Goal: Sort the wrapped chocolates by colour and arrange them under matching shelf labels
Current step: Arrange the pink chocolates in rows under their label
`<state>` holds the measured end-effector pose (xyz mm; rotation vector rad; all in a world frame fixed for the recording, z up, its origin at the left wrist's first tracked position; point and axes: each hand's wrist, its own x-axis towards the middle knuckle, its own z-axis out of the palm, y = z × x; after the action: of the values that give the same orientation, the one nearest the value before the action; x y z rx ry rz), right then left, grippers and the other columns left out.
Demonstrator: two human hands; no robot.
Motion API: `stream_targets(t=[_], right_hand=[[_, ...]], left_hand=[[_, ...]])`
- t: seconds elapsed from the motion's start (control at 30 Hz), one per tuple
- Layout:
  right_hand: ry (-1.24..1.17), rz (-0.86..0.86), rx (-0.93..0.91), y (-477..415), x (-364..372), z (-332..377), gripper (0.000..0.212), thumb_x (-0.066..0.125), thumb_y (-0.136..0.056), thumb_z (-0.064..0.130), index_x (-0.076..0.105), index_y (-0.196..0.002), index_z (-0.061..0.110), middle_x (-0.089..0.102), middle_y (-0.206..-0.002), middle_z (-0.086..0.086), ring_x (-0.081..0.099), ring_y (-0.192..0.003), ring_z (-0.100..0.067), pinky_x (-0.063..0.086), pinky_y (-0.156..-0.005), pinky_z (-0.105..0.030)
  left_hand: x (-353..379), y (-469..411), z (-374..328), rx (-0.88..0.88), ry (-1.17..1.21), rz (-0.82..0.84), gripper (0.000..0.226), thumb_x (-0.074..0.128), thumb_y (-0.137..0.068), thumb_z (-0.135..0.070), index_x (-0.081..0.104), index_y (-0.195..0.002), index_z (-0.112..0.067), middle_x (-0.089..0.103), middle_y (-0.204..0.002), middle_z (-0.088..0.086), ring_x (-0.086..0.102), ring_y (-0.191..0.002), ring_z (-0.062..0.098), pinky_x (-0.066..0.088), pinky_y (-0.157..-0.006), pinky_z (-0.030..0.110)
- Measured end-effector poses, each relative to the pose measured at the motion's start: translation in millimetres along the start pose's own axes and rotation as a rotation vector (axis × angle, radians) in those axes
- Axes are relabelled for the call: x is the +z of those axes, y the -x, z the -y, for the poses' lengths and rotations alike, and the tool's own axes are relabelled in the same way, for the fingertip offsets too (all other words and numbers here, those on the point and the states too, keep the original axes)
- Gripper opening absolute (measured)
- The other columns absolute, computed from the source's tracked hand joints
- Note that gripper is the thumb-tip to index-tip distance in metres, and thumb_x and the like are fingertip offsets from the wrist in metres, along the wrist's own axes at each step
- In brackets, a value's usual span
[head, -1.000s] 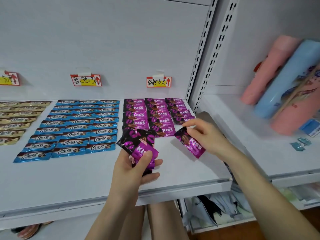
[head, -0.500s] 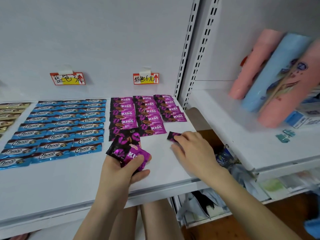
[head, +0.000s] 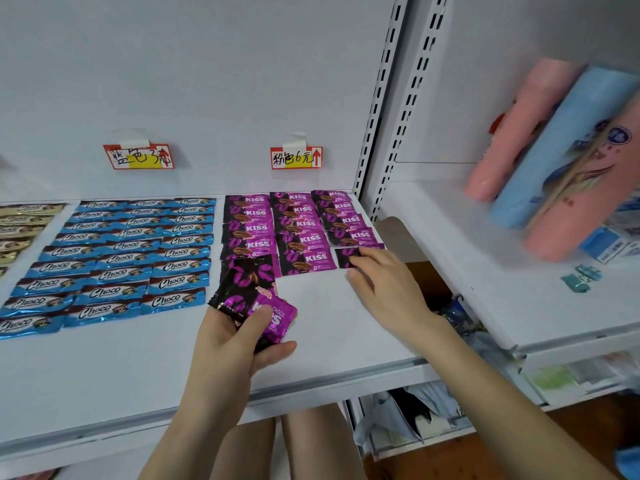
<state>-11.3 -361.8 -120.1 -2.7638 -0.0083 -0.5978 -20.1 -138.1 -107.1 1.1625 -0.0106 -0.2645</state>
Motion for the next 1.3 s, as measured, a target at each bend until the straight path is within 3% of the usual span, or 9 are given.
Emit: stream_targets(t=[0.17,0.57,0.73,0.87,0.97,1.07,1.2,1.3], right_hand=[[0.060,0.002,0.041,2,3,-4,0.025,0.045,-0.095,0.024,0.064,-0.107,0.011,0.060,-0.112,-0.002,0.051,-0.103,-0.020,0.039,-0.081,-0.033],[0.047,0.010,0.025,1,8,-7,0.028,0.042,-0.097,0.026,0.061,-0.114,0.014,0.056,-0.119,0.000,0.048,-0.110,-0.018,0.033,-0.080,-0.028],[0.027,0.017,0.036,2,5,-5,0.028,0.042,-0.097,0.025,0.060,-0.115,0.013,0.055,-0.120,-0.001,0.047,-0.110,-0.016,0.039,-0.085,-0.031],[-0.259,-0.094,0.091,2,-11,15,0.022,0.050,-0.094,0.017,0.062,-0.111,0.010,0.057,-0.111,0.004,0.046,-0.102,-0.001,0.039,-0.084,-0.017],[-0.603,-0.032,0.103,5,-25,51,0.012,0.056,-0.091,0.019,0.061,-0.095,0.029,0.060,-0.093,0.024,0.055,-0.092,0.008,0.043,-0.075,-0.005],[-0.817,0.078,0.065,10,-33,88,0.015,0.061,-0.086,0.025,0.061,-0.092,0.039,0.067,-0.088,0.019,0.061,-0.085,0.003,0.046,-0.071,-0.009],[-0.910,0.108,0.058,14,-27,111,0.019,0.064,-0.084,0.013,0.065,-0.089,0.031,0.066,-0.077,0.012,0.060,-0.074,-0.001,0.049,-0.069,-0.019],[-0.930,0.170,0.053,15,-25,111,0.019,0.063,-0.085,0.008,0.068,-0.086,0.027,0.068,-0.077,0.009,0.059,-0.072,-0.003,0.048,-0.068,-0.018]], left_hand=[[0,-1,1,0.013,-0.009,-0.024,0.032,0.059,-0.085,-0.003,0.054,-0.102,-0.029,0.072,-0.081,-0.007,0.071,-0.076,0.016,0.057,-0.051,0.030],[-2,-2,1,0.017,-0.018,-0.046,0.032,0.063,-0.082,-0.003,0.056,-0.105,-0.024,0.072,-0.084,-0.004,0.071,-0.075,0.018,0.056,-0.048,0.028],[-3,1,-3,0.041,-0.041,-0.044,0.032,0.067,-0.077,-0.007,0.057,-0.101,-0.026,0.072,-0.082,-0.008,0.071,-0.072,0.013,0.052,-0.044,0.023],[-3,4,-10,0.060,-0.076,-0.049,0.033,0.071,-0.071,-0.015,0.058,-0.098,-0.029,0.072,-0.078,-0.008,0.068,-0.063,0.010,0.050,-0.041,0.021],[-1,6,-13,0.083,-0.078,-0.062,0.037,0.072,-0.067,-0.020,0.058,-0.100,-0.026,0.072,-0.079,-0.006,0.068,-0.064,0.010,0.050,-0.043,0.022],[1,8,-15,0.103,-0.078,-0.053,0.043,0.072,-0.061,-0.028,0.059,-0.102,-0.025,0.072,-0.081,-0.005,0.068,-0.065,0.009,0.049,-0.043,0.021],[-2,13,-19,0.114,-0.060,-0.039,0.047,0.070,-0.060,-0.038,0.061,-0.104,-0.023,0.071,-0.080,-0.001,0.066,-0.061,0.010,0.049,-0.043,0.022],[-13,12,-23,0.114,-0.021,-0.088,0.039,0.066,-0.068,-0.037,0.060,-0.104,-0.022,0.072,-0.082,0.000,0.069,-0.064,0.013,0.050,-0.043,0.023]])
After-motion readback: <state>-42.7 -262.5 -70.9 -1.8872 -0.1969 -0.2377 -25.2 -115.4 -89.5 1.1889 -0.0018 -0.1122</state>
